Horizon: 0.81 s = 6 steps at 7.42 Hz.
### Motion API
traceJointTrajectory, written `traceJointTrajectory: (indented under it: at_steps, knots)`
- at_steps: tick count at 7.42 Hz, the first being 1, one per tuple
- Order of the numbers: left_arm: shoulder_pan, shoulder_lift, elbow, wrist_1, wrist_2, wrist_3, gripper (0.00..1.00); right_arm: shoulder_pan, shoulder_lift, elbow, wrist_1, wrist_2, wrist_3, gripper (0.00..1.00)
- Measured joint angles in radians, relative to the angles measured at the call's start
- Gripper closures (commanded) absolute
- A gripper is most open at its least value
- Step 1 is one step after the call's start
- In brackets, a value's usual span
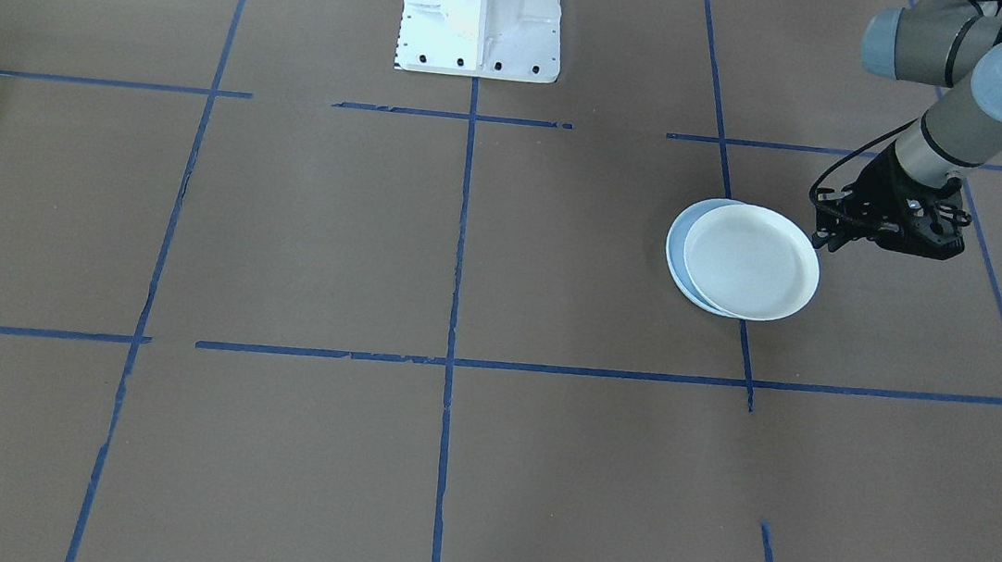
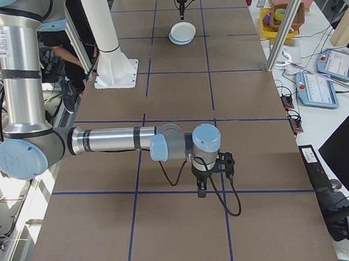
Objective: Stack plate in center
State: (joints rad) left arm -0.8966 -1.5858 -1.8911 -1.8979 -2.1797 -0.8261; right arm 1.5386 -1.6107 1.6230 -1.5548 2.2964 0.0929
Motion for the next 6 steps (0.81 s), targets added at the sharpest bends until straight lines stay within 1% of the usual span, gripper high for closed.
traceJointTrajectory:
  at_steps: [3, 5, 6]
  knots:
    - [-0.018, -0.004, -0.008, -0.005, 0.003, 0.028, 0.00, 0.000, 0.000, 0.000, -0.001, 0.000, 0.000, 0.00]
    - [-0.071, -0.006, -0.005, -0.004, 0.010, 0.182, 0.00, 0.000, 0.000, 0.000, -0.001, 0.000, 0.000, 0.00]
    - [-0.126, -0.006, 0.007, -0.002, 0.011, 0.303, 0.00, 0.000, 0.000, 0.000, -0.001, 0.000, 0.001, 0.00]
